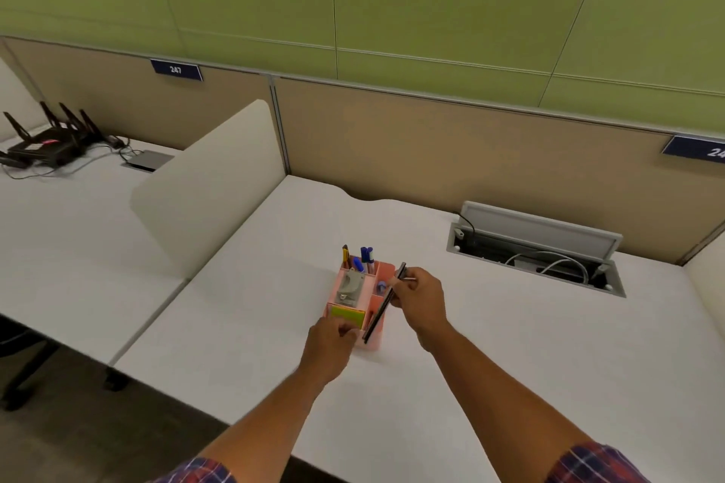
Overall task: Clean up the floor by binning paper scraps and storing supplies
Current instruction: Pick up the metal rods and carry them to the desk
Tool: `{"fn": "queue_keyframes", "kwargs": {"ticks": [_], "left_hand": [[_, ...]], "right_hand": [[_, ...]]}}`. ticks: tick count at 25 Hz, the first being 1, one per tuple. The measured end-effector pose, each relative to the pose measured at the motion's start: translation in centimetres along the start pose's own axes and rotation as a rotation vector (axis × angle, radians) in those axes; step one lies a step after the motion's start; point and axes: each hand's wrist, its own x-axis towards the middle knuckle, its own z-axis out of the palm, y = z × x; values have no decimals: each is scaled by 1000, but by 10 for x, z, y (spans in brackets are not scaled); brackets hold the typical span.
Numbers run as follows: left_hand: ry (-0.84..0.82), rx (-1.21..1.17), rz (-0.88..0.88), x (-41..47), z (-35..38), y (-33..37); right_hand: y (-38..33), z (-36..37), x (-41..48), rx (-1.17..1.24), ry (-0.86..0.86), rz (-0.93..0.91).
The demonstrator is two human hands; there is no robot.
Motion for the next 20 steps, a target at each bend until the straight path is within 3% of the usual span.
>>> {"fn": "queue_keyframes", "kwargs": {"ticks": [4,9,20], "left_hand": [[104,44,-28,42,0,6],[153,97,-63,56,3,-11],[101,178,3,47,5,-18]], "right_hand": [[3,4,49,-67,51,-15],[37,16,67,-193,-17,48],[63,23,67,-319,-156,146]]}}
